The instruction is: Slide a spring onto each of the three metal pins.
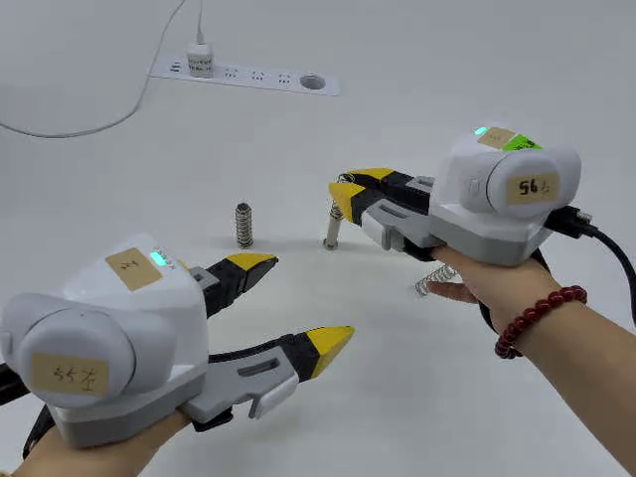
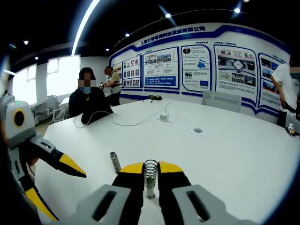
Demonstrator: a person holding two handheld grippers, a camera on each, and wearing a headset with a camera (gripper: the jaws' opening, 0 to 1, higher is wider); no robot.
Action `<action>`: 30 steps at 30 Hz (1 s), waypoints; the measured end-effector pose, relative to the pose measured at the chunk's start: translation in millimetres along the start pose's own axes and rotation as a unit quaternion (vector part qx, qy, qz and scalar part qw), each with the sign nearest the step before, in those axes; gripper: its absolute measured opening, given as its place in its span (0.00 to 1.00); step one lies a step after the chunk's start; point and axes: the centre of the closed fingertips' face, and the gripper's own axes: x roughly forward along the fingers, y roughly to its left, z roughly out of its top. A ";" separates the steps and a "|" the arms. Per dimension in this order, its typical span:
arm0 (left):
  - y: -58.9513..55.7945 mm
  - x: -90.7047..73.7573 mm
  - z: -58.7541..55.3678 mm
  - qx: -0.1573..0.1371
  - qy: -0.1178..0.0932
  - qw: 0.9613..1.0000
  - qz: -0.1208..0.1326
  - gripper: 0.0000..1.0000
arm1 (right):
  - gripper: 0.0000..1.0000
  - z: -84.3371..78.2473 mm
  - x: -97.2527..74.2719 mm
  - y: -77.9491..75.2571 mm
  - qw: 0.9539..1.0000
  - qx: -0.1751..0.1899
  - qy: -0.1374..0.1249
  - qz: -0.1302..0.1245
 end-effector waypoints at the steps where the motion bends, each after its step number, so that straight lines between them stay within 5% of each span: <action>1: -0.2 0.0 0.0 0.001 0.000 1.000 0.000 0.56 | 0.12 -1.7 0.9 0.2 1.000 0.000 0.002 0.000; 30: 0.6 -0.9 2.0 -0.002 -0.004 1.000 0.001 0.55 | 0.12 -35.8 9.2 0.9 0.999 0.016 0.049 -0.005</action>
